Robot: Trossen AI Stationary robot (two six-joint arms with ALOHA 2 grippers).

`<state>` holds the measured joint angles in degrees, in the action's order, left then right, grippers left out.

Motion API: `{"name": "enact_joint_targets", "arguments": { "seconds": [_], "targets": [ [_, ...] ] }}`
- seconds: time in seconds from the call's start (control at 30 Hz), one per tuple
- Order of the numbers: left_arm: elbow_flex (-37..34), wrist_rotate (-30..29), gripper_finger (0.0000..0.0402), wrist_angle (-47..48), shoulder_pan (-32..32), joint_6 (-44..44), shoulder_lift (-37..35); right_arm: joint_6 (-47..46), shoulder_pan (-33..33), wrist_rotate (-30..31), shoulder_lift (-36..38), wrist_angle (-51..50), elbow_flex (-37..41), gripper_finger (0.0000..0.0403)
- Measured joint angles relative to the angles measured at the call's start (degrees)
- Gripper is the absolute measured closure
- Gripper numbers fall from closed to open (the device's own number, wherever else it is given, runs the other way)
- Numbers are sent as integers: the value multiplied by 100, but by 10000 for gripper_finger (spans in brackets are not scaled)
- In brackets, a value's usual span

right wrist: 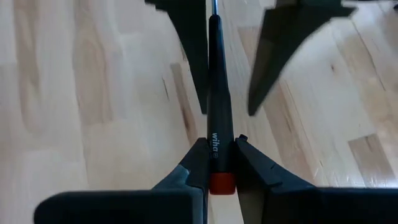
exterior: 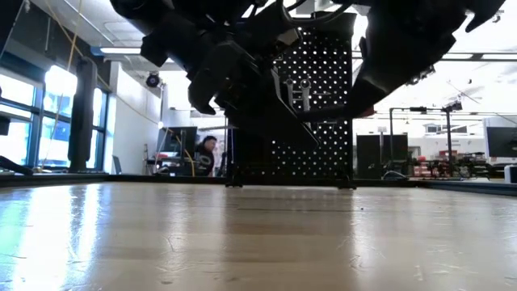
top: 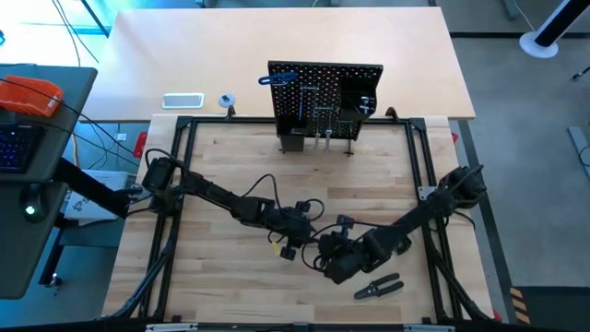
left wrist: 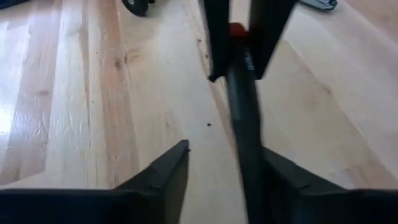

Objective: Hang tools onto peg board
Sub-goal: Put the bradawl on the pegboard

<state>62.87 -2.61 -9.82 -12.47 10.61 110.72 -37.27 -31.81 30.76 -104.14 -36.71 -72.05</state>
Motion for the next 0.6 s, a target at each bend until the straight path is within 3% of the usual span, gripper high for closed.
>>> {"name": "enact_joint_targets", "arguments": {
  "seconds": [0.17,0.43,0.6],
  "targets": [
    [0,115,325,4,-3,19,0,-192,-2,-171,0,-189,0,364],
    [0,152,385,35,-33,268,0,-302,-6,-130,0,-195,0,364],
    [2,-127,385,-44,-83,423,0,-605,-159,447,64,-416,0,278]
  ]
}}
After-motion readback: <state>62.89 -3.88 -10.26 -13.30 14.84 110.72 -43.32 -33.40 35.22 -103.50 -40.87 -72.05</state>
